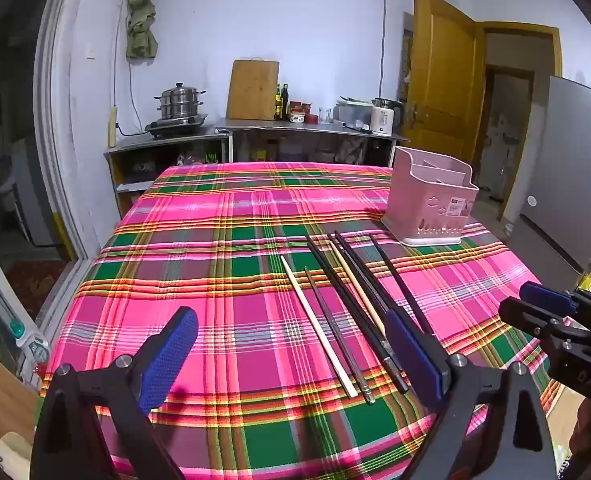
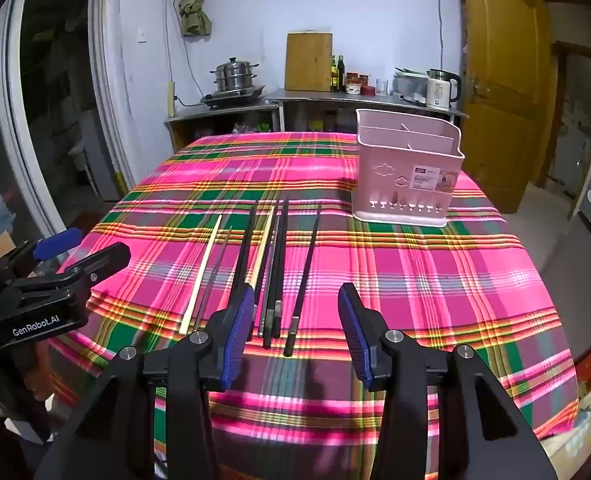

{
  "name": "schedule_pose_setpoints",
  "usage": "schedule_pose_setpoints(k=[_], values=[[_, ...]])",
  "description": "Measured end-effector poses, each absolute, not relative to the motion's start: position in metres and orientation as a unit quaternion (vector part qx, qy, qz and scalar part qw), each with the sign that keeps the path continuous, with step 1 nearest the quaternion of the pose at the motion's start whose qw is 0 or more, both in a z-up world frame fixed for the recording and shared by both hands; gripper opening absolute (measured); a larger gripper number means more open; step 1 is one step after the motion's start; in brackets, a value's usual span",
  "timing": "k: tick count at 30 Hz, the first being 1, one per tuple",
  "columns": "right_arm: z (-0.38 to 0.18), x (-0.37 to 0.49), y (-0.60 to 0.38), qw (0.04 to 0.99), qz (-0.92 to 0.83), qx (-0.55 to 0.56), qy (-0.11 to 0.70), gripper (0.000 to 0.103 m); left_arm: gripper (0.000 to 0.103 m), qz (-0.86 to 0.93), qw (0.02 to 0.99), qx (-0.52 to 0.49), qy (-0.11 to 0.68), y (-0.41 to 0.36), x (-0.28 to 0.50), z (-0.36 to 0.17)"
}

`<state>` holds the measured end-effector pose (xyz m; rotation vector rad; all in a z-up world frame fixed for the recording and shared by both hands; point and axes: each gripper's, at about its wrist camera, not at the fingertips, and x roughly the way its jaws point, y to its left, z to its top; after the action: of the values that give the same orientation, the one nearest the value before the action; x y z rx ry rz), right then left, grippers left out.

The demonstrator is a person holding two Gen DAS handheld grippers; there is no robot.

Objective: Organize utensils

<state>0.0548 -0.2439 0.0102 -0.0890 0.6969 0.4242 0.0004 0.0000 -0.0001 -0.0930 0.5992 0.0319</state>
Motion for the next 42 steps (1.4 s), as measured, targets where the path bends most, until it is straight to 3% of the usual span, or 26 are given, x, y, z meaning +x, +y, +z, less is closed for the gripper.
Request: schedule_pose_setpoints(k=[42], values=[[0.0113,0.0538,-0.2482,0.918,0.204,-0.041,0.337,0.045,0.095,0.015,0.956,-0.040,0.289,-0.0061,-0.0010,0.0015]])
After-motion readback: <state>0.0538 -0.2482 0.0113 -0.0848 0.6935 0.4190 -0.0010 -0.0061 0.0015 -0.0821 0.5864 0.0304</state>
